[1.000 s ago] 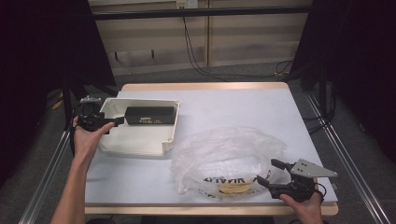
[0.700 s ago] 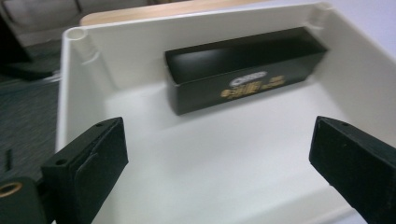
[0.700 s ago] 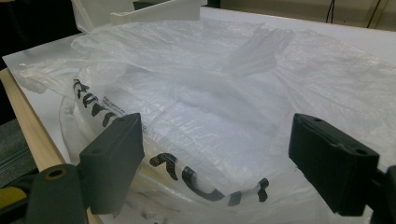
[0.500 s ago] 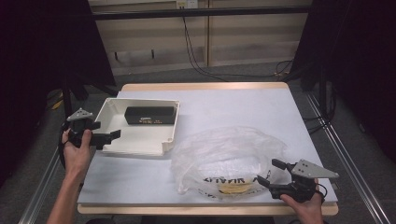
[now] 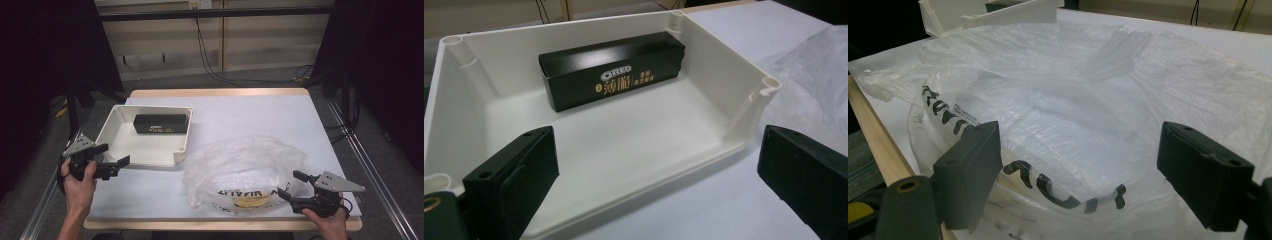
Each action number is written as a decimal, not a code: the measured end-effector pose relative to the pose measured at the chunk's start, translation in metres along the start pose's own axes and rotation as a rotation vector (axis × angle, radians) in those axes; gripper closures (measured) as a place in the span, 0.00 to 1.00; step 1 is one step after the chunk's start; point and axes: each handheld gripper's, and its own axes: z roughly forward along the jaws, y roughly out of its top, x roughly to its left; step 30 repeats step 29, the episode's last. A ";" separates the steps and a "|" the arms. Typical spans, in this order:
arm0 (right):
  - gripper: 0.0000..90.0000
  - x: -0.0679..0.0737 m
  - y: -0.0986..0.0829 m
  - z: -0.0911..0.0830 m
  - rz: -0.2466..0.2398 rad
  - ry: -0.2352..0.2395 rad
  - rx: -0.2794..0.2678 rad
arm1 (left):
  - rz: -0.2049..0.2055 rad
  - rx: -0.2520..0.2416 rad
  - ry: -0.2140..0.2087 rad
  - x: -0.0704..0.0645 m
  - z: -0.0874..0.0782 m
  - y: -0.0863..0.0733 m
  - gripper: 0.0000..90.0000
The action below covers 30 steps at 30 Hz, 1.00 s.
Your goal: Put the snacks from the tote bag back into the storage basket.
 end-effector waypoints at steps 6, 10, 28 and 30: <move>0.19 0.001 0.000 0.000 -0.003 -0.002 0.003 | -0.019 -0.007 -0.005 -0.018 -0.008 -0.014 0.03; 0.19 0.000 0.000 -0.001 -0.002 -0.004 -0.002 | -0.008 -0.023 0.009 -0.030 -0.013 -0.026 0.03; 0.19 -0.001 0.001 -0.002 -0.012 0.002 -0.004 | 0.057 -0.009 -0.010 -0.055 -0.017 -0.062 0.03; 0.19 -0.001 0.001 -0.002 -0.006 -0.003 -0.002 | 0.048 -0.023 -0.013 -0.055 -0.017 -0.063 0.03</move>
